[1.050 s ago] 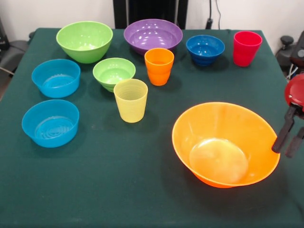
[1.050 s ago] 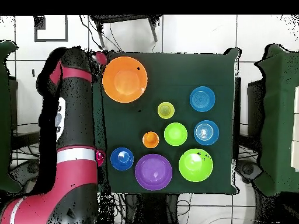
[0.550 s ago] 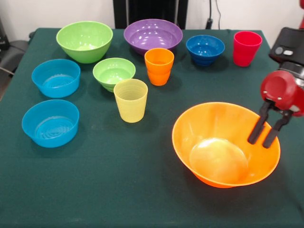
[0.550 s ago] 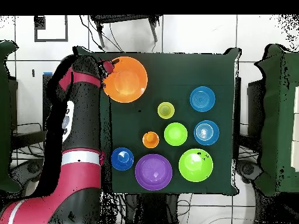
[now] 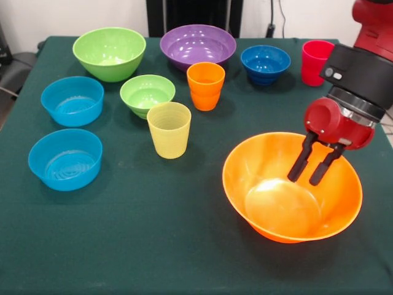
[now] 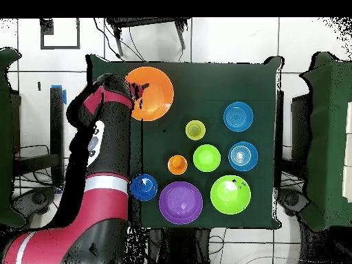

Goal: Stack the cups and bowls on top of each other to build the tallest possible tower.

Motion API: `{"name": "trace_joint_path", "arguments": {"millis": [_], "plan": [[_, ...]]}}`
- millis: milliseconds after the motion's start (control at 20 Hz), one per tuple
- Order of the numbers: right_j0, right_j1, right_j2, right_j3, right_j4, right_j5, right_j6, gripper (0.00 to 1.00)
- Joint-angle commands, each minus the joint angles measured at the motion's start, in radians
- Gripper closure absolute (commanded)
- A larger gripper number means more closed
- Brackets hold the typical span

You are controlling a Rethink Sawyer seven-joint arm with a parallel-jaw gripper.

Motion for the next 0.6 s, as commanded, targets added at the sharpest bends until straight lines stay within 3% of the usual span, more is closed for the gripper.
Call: {"name": "trace_joint_path", "arguments": {"millis": [50, 600], "plan": [[0.019, 0.002, 0.099, 0.103, 0.044, 0.011, 0.068, 0.00], [0.076, 0.004, 0.044, 0.081, 0.075, 0.108, 0.123, 0.00]]}}
